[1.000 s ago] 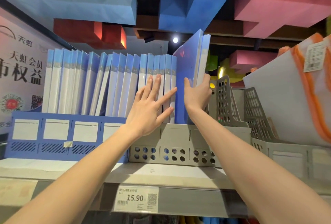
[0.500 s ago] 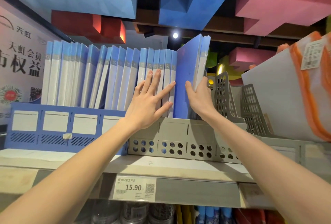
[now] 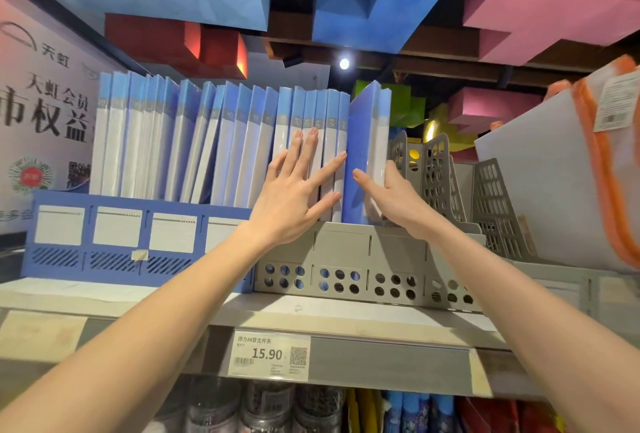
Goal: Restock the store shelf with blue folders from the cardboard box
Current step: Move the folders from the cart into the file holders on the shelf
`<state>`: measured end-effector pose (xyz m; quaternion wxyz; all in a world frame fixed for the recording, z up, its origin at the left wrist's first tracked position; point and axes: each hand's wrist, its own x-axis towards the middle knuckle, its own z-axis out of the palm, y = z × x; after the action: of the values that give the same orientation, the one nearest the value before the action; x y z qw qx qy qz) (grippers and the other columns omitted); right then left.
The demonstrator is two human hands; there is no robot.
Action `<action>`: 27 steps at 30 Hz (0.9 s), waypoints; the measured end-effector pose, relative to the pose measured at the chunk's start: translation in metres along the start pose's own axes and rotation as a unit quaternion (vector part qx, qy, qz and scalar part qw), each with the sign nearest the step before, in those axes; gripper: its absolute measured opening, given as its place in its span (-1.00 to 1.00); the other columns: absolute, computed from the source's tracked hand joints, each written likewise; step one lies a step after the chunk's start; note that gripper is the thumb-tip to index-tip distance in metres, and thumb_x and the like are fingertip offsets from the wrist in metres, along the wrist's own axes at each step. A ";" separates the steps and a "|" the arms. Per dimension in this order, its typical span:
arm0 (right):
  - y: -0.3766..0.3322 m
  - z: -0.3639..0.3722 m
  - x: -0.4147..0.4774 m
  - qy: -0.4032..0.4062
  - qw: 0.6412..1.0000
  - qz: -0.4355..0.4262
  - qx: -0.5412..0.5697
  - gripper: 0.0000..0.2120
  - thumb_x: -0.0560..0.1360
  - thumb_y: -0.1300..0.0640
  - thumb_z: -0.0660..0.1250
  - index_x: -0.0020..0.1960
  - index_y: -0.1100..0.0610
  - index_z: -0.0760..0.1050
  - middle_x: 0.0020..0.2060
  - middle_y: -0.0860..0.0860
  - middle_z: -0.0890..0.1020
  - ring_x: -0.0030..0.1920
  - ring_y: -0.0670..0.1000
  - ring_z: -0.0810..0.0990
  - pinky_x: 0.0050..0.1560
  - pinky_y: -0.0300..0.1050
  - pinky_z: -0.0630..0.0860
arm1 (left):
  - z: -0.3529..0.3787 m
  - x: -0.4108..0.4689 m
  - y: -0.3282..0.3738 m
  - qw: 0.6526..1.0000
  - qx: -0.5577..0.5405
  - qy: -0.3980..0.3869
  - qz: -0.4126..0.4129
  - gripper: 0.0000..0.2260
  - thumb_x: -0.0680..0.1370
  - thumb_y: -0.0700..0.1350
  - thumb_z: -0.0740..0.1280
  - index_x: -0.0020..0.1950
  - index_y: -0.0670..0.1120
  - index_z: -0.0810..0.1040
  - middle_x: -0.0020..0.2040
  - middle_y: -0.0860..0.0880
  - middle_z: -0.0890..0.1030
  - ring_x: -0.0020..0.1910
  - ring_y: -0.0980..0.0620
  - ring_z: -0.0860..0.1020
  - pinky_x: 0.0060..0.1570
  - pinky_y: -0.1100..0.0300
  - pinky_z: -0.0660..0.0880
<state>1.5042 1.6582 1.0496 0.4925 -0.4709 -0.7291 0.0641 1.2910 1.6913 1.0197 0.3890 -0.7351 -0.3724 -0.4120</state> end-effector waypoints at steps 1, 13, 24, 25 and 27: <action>0.002 -0.003 -0.002 -0.011 1.000 -0.009 -0.001 -0.25 0.57 -0.33 0.18 0.57 0.10 0.10 0.51 0.01 0.33 0.48 0.06 0.34 0.43 0.08 0.35 | 0.000 0.000 0.000 1.000 -0.002 0.001 0.000 -0.45 0.68 0.29 -0.03 0.65 0.23 -0.09 0.65 -0.09 -0.26 0.62 -0.09 -0.31 0.58 -0.09 -0.08; -0.006 0.025 -0.016 0.018 0.995 -0.095 0.007 -0.49 0.65 -0.02 0.24 0.56 -0.03 0.20 0.41 -0.04 0.49 0.40 0.02 0.46 0.41 0.01 0.38 | -0.003 0.001 0.001 1.000 -0.024 -0.015 -0.009 -0.49 0.70 0.22 -0.17 0.65 0.19 -0.12 0.65 -0.05 -0.28 0.61 -0.03 -0.33 0.59 -0.07 -0.15; -0.008 0.005 -0.017 -0.059 0.998 -0.017 -0.021 -0.63 0.70 -0.09 0.06 0.44 0.00 0.38 0.30 -0.03 0.55 0.27 -0.01 0.52 0.19 0.07 0.55 | -0.009 0.009 0.007 0.999 0.018 -0.020 0.020 -0.49 0.71 0.23 -0.08 0.64 0.24 -0.15 0.63 -0.18 -0.32 0.61 -0.16 -0.33 0.54 -0.15 -0.11; -0.006 0.006 -0.018 -0.057 0.998 -0.019 -0.017 -0.62 0.70 -0.09 0.07 0.44 -0.01 0.38 0.29 -0.04 0.56 0.26 -0.02 0.52 0.24 0.10 0.54 | -0.009 0.011 0.007 0.999 0.014 -0.019 0.024 -0.49 0.71 0.23 -0.07 0.64 0.24 -0.13 0.63 -0.17 -0.33 0.61 -0.16 -0.33 0.55 -0.15 -0.13; -0.004 0.004 -0.019 -0.066 0.998 -0.020 -0.004 -0.61 0.70 -0.10 0.07 0.48 -0.05 0.35 0.32 -0.06 0.55 0.27 -0.06 0.52 0.20 0.02 0.54 | -0.009 0.014 0.004 0.999 0.007 -0.021 0.032 -0.50 0.71 0.24 -0.07 0.64 0.25 -0.10 0.63 -0.16 -0.31 0.61 -0.15 -0.33 0.57 -0.11 -0.17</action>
<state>1.4999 1.6433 1.0374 0.4427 -0.4532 -0.7693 0.0825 1.2973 1.6849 1.0345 0.3993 -0.7519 -0.3600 -0.3816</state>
